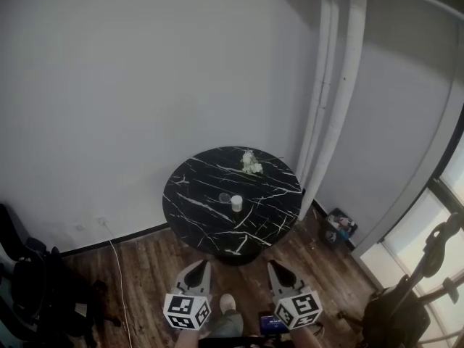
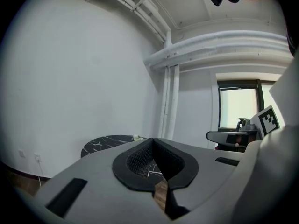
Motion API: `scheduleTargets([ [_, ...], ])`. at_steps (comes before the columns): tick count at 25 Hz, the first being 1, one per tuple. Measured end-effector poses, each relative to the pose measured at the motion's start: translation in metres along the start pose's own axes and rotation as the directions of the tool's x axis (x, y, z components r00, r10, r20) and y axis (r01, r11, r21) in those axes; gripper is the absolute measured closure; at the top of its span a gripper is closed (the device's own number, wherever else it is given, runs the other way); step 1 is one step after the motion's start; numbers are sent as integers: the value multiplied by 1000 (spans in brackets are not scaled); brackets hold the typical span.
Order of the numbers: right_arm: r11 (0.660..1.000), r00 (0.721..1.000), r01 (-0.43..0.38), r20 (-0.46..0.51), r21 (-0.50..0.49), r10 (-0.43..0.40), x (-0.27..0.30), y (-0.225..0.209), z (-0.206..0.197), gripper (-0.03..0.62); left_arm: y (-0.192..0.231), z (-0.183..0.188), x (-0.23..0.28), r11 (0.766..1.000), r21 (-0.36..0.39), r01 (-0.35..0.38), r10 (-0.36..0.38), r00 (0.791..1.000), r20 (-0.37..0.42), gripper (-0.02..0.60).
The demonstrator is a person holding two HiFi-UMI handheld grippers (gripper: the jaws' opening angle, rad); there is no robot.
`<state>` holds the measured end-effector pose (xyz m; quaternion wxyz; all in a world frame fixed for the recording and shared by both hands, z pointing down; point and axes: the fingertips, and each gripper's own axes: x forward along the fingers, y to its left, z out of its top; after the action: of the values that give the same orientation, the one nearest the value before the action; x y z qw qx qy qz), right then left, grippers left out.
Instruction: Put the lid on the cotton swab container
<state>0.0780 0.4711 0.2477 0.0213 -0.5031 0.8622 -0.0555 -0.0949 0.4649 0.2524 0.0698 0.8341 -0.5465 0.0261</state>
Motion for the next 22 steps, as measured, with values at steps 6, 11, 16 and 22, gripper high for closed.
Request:
scheduleTargets([
  [6, 999, 1000, 5, -20, -38, -6, 27, -13, -2, 574, 16, 0, 26, 1000, 1, -27, 27, 1000, 2, 568],
  [11, 999, 999, 3, -40, -44, -5, 65, -32, -11, 574, 38, -4, 64, 999, 2, -51, 51, 999, -2, 568],
  [16, 998, 999, -5, -53, -70, 1, 120, -55, -13, 574, 70, -2, 118, 998, -8, -67, 67, 998, -10, 568],
  [22, 999, 995, 29, -97, -39, -33, 181, -90, -15, 574, 95, 6, 190, 999, 14, -43, 43, 998, -35, 568],
])
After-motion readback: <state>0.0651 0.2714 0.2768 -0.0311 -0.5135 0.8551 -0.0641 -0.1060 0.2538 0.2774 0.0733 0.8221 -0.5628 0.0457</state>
